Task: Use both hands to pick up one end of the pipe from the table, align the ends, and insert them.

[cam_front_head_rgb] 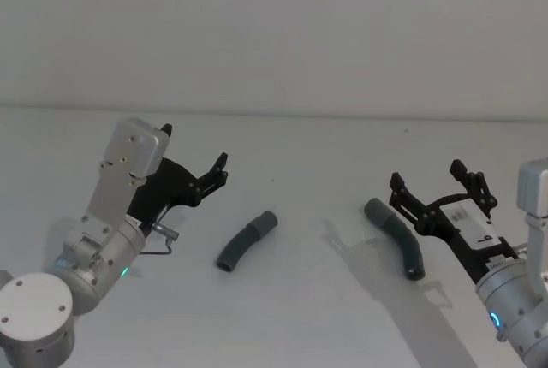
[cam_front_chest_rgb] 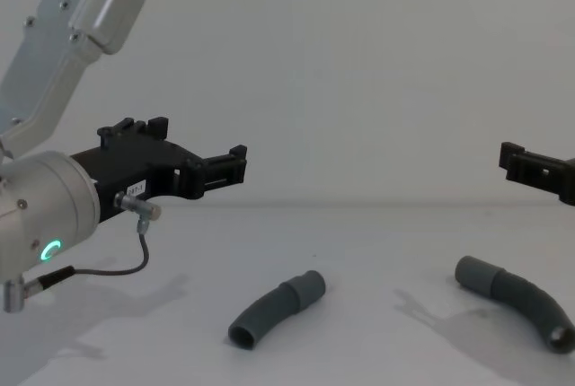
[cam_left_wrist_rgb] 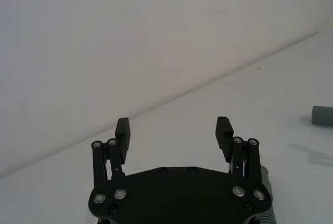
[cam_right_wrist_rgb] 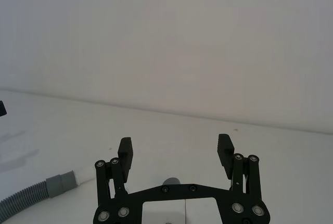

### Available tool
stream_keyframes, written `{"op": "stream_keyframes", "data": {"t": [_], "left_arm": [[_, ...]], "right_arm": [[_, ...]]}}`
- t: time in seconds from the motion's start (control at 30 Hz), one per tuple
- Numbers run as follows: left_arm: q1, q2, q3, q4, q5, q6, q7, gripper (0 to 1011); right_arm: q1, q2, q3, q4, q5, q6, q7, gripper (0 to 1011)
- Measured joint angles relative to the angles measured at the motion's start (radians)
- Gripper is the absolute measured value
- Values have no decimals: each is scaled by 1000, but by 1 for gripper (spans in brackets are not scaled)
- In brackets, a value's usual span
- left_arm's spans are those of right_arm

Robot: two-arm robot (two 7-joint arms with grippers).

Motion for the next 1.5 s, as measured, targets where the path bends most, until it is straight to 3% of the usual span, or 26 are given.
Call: {"op": "stream_keyframes", "data": {"t": [1.5], "left_arm": [[-3,-1,0,-1,-2,18,-6,1002]], "right_arm": [[0,0,0,0,0,0,0,1001]]}}
